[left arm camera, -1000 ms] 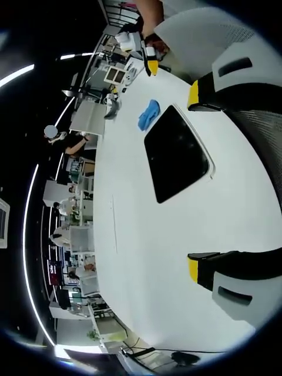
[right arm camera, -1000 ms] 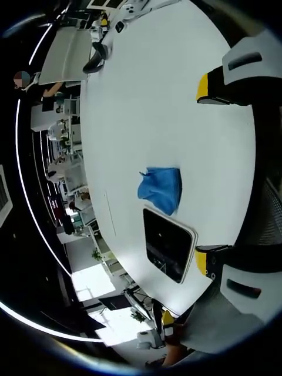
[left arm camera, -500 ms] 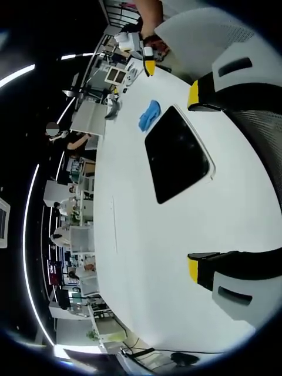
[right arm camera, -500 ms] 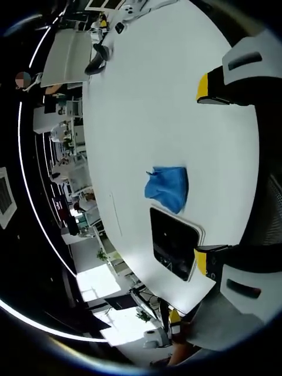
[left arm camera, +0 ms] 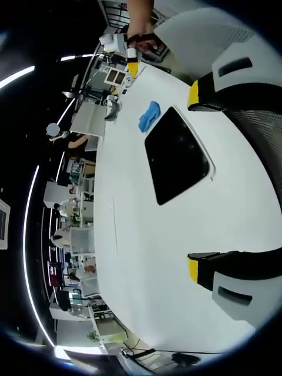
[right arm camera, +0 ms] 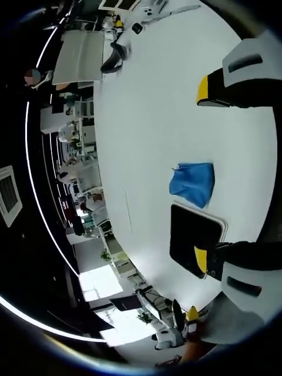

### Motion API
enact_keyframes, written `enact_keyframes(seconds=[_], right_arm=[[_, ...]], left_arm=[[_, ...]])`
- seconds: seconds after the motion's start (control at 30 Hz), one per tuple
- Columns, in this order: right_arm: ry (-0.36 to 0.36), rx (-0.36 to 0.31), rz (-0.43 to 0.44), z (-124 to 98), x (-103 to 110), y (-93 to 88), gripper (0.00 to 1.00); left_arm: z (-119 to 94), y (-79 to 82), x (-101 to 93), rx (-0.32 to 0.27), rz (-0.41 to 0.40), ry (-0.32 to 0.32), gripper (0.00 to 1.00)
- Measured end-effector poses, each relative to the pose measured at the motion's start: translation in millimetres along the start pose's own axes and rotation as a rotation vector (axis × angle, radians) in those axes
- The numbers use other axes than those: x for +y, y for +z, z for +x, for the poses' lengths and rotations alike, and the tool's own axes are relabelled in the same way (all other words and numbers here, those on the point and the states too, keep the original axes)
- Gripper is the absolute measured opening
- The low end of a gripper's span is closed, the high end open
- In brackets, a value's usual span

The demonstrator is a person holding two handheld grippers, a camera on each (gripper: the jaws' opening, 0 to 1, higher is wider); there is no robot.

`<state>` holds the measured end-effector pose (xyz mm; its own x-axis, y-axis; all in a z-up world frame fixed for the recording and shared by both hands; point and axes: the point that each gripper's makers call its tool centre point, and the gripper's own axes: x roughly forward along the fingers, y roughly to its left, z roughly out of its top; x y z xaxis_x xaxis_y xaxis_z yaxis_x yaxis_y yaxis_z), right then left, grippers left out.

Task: Wipe the mirror surface with the cleaning cloth until all visible marks leave the cleaned area.

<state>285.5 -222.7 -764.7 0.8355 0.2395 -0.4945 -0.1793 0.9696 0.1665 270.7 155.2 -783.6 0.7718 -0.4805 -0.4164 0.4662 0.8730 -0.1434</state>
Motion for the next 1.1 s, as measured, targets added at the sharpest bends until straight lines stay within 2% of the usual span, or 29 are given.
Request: enact_keyframes(seconds=[0.17, 0.3, 0.37, 0.53, 0.6, 0.7, 0.8, 0.87, 1.0, 1.1], right_arm=[[0.011, 0.011, -0.066, 16.4, 7.3, 18.4, 0.87], [0.017, 0.042, -0.096, 31.5, 10.9, 20.4, 0.81], [0.020, 0.068, -0.124, 40.8, 13.7, 17.6, 0.77], [0.042, 0.078, -0.132, 72.0, 18.1, 3.4, 0.66], [0.032, 0.118, -0.151, 80.7, 17.4, -5.8, 0.59], [0.043, 0.142, -0.155, 97.1, 22.2, -16.4, 0.48], [0.046, 0.208, -0.105, 105.5, 24.1, -31.0, 0.36], [0.044, 0.201, -0.101, 112.5, 23.6, -31.2, 0.32], [0.007, 0.245, -0.098, 121.0, 17.5, -39.1, 0.23], [-0.003, 0.246, -0.099, 127.9, 15.9, -40.4, 0.20]], left_arm=[[-0.4, 0.2, 1.1, -0.003, -0.001, 0.004, 0.99], [-0.8, 0.7, 1.4, -0.007, -0.005, 0.006, 0.99], [-0.9, 0.8, 1.3, -0.008, -0.005, 0.006, 0.99], [-1.6, 0.2, 2.5, -0.007, -0.005, 0.012, 0.99], [-1.9, -0.3, 2.7, -0.006, -0.006, 0.014, 0.99], [-2.1, -1.1, 3.8, -0.001, -0.009, 0.019, 0.99], [-2.0, -1.0, 4.3, -0.002, -0.010, 0.021, 0.99], [-2.3, -0.9, 4.7, -0.003, -0.011, 0.024, 0.99], [-3.7, -1.5, 6.2, -0.004, -0.017, 0.034, 0.99], [-4.1, -0.7, 7.7, -0.010, -0.024, 0.041, 0.99]])
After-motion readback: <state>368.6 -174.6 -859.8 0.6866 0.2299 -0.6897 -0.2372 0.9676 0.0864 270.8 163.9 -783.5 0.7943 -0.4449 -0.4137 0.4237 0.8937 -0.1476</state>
